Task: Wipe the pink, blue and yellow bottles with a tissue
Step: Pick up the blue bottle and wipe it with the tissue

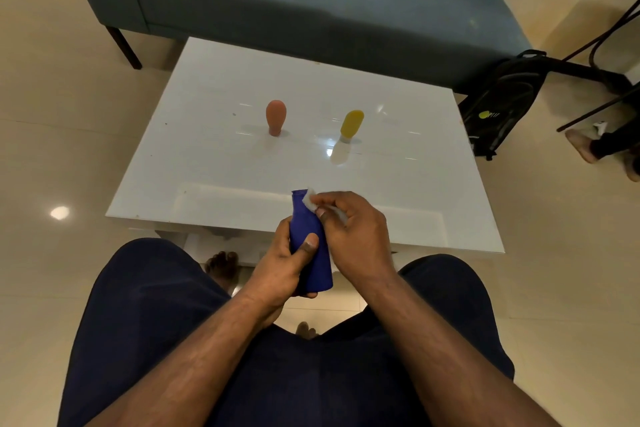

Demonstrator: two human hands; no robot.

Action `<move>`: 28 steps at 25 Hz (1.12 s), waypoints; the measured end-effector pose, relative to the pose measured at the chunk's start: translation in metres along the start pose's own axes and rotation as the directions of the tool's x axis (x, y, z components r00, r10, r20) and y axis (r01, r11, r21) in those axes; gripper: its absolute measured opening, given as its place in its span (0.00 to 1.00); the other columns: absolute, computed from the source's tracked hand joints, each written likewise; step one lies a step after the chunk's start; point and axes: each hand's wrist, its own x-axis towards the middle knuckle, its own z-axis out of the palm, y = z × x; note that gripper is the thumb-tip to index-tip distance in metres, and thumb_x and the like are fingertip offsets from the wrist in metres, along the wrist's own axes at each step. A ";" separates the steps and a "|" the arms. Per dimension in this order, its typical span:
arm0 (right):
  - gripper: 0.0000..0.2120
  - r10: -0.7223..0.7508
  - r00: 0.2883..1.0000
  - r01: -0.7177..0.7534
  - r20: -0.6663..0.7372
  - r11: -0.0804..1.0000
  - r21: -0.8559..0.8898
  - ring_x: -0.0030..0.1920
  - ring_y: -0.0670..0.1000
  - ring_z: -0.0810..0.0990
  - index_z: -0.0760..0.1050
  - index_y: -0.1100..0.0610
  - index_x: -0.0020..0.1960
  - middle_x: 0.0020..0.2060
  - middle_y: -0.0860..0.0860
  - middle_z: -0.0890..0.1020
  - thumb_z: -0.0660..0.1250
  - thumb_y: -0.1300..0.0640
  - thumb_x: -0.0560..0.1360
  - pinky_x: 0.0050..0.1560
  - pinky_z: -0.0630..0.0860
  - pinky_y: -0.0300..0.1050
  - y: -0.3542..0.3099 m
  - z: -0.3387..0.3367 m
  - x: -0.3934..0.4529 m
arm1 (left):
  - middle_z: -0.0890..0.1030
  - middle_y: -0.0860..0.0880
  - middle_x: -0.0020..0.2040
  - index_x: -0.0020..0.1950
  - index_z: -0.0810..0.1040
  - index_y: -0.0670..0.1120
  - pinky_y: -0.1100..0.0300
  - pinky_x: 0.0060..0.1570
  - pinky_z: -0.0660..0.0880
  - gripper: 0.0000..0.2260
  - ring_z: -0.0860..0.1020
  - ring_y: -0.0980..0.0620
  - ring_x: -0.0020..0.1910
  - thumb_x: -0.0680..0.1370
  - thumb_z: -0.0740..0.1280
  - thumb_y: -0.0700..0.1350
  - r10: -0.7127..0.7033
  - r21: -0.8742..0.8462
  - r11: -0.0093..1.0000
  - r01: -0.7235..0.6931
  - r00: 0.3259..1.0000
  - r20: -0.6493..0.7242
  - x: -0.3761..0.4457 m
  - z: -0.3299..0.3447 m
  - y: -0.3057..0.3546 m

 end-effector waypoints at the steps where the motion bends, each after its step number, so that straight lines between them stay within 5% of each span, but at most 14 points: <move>1: 0.07 -0.055 0.998 0.056 0.019 0.997 -0.061 0.51 0.40 0.78 0.81 0.49 0.53 0.48 0.41 0.81 0.66 0.56 0.78 0.52 0.75 0.34 0.003 0.002 -0.005 | 0.78 0.50 0.64 0.69 0.66 0.62 0.48 0.42 0.83 0.22 0.82 0.45 0.57 0.77 0.67 0.57 0.016 0.015 1.000 -0.016 1.000 -0.026 0.001 -0.001 -0.001; 4: 0.07 -0.070 0.997 0.068 -0.032 0.995 -0.067 0.51 0.40 0.78 0.81 0.50 0.53 0.48 0.41 0.80 0.66 0.56 0.78 0.52 0.76 0.36 0.012 -0.002 -0.006 | 0.78 0.51 0.62 0.71 0.65 0.64 0.49 0.44 0.85 0.28 0.83 0.47 0.55 0.78 0.73 0.45 0.094 0.104 0.991 -0.089 0.995 -0.044 0.002 -0.002 -0.004; 7: 0.07 -0.001 0.988 -0.010 -0.154 0.997 -0.071 0.51 0.37 0.77 0.80 0.48 0.53 0.47 0.39 0.80 0.66 0.56 0.78 0.52 0.75 0.33 0.012 -0.010 0.006 | 0.73 0.57 0.62 0.69 0.61 0.68 0.64 0.43 0.81 0.34 0.80 0.51 0.54 0.75 0.75 0.41 0.183 0.276 0.944 -0.178 0.983 0.006 0.000 0.001 -0.003; 11: 0.08 -0.084 0.964 0.071 -0.251 0.996 -0.063 0.52 0.37 0.76 0.79 0.50 0.55 0.48 0.40 0.79 0.66 0.59 0.78 0.51 0.71 0.26 0.002 -0.014 0.003 | 0.71 0.56 0.62 0.75 0.59 0.67 0.57 0.38 0.84 0.37 0.81 0.47 0.49 0.77 0.72 0.39 0.161 0.249 0.957 -0.152 0.987 -0.019 0.001 0.002 -0.002; 14: 0.09 -0.257 0.958 0.217 -0.127 0.941 -0.261 0.49 0.42 0.76 0.79 0.54 0.56 0.50 0.46 0.77 0.65 0.61 0.78 0.50 0.73 0.31 0.004 -0.010 0.002 | 0.74 0.55 0.62 0.75 0.58 0.70 0.57 0.36 0.82 0.37 0.80 0.49 0.47 0.78 0.71 0.40 0.224 0.341 0.920 -0.192 0.973 -0.056 0.002 -0.002 -0.007; 16: 0.10 -0.296 0.948 0.236 -0.120 0.902 -0.361 0.47 0.43 0.75 0.79 0.55 0.57 0.50 0.49 0.76 0.65 0.63 0.78 0.48 0.77 0.37 0.008 -0.008 0.007 | 0.73 0.56 0.67 0.75 0.56 0.72 0.60 0.47 0.80 0.37 0.78 0.55 0.54 0.79 0.69 0.41 0.286 0.415 0.878 -0.238 0.956 -0.058 0.005 -0.003 -0.011; 18: 0.10 -0.316 0.938 0.243 -0.144 0.892 -0.381 0.46 0.45 0.75 0.79 0.56 0.56 0.49 0.50 0.77 0.66 0.64 0.77 0.46 0.78 0.41 0.010 -0.006 0.008 | 0.70 0.57 0.71 0.77 0.54 0.70 0.67 0.54 0.72 0.37 0.75 0.60 0.60 0.79 0.69 0.42 0.321 0.460 0.848 -0.263 0.946 -0.052 0.007 -0.004 -0.015; 21: 0.11 -0.372 0.924 0.311 -0.090 0.867 -0.389 0.47 0.48 0.77 0.79 0.57 0.56 0.49 0.51 0.79 0.67 0.65 0.75 0.47 0.79 0.43 0.015 -0.004 0.000 | 0.69 0.59 0.68 0.78 0.51 0.71 0.71 0.51 0.69 0.37 0.74 0.64 0.57 0.80 0.68 0.45 0.292 0.469 0.851 -0.237 0.955 -0.047 0.008 -0.003 -0.013; 28: 0.13 -0.375 0.926 0.328 -0.042 0.855 -0.402 0.51 0.49 0.79 0.78 0.57 0.58 0.51 0.52 0.82 0.69 0.63 0.75 0.53 0.78 0.45 0.018 -0.005 -0.002 | 0.67 0.57 0.69 0.81 0.51 0.63 0.63 0.57 0.68 0.33 0.70 0.60 0.63 0.81 0.64 0.54 0.263 0.405 0.888 -0.218 0.963 -0.059 0.014 -0.002 -0.018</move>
